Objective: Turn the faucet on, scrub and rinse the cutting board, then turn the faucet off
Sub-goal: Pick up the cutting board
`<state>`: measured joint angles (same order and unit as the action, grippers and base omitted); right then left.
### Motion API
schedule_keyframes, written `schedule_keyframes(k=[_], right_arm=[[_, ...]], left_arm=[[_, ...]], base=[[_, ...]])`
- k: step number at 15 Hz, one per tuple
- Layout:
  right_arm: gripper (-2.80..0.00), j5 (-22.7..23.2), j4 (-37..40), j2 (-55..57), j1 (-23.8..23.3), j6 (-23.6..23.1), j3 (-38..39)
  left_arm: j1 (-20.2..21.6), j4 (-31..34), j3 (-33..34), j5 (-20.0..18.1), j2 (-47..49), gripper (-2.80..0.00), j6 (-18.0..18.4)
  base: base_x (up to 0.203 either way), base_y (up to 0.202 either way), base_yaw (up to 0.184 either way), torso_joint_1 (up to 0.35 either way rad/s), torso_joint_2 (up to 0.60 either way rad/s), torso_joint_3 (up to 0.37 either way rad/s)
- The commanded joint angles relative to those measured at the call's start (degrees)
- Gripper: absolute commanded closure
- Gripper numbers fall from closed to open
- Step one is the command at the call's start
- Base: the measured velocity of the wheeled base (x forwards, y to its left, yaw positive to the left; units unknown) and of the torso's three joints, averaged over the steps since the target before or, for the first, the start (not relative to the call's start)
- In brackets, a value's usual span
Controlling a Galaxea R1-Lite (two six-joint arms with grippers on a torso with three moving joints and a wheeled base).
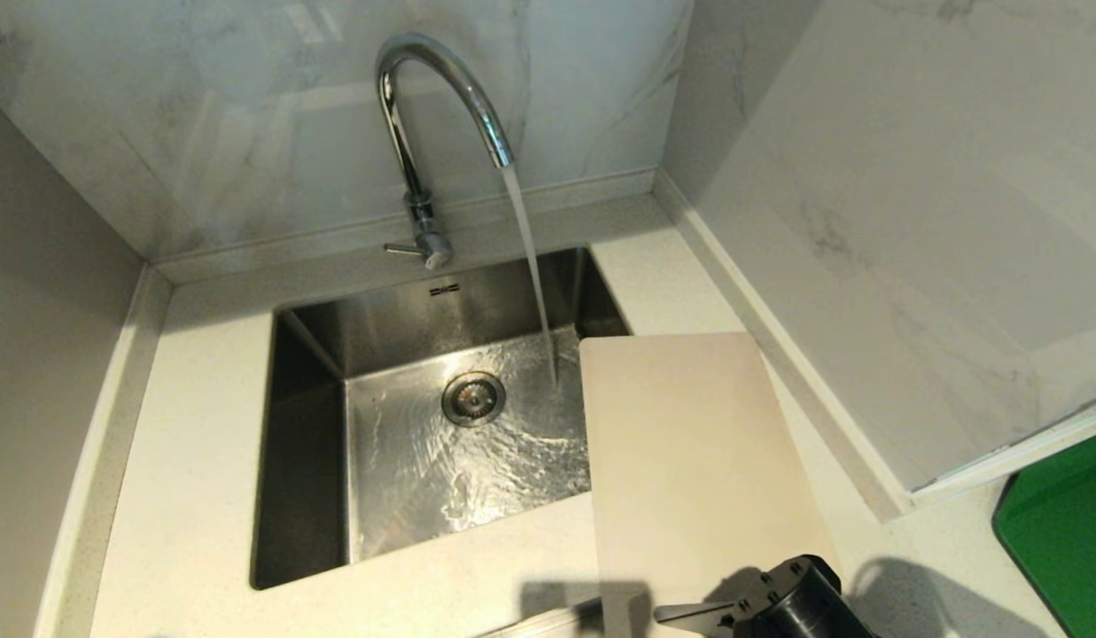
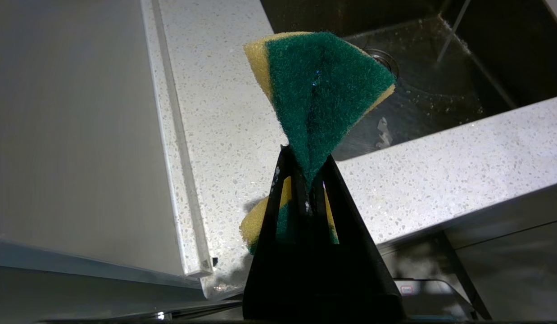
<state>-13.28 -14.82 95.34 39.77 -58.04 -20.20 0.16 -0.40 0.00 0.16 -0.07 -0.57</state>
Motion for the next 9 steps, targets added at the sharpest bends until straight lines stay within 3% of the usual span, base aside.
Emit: schedule_keyframes(k=[1, 9], right_arm=[[-2.8, 0.0, -2.8, 2.9, -1.1, -0.7, 0.0], [-2.8, -0.1, -4.6, 6.7, -3.8, -1.7, -0.4]], left_arm=[[0.0, 0.0, 0.1, 0.0, 0.1, 0.0, 0.0], [0.0, 0.0, 0.1, 0.0, 0.1, 0.0, 0.0]], base=[[0.0, 0.0, 0.0, 0.0, 0.0, 0.0], [0.0, 0.0, 0.0, 0.0, 0.0, 0.0]])
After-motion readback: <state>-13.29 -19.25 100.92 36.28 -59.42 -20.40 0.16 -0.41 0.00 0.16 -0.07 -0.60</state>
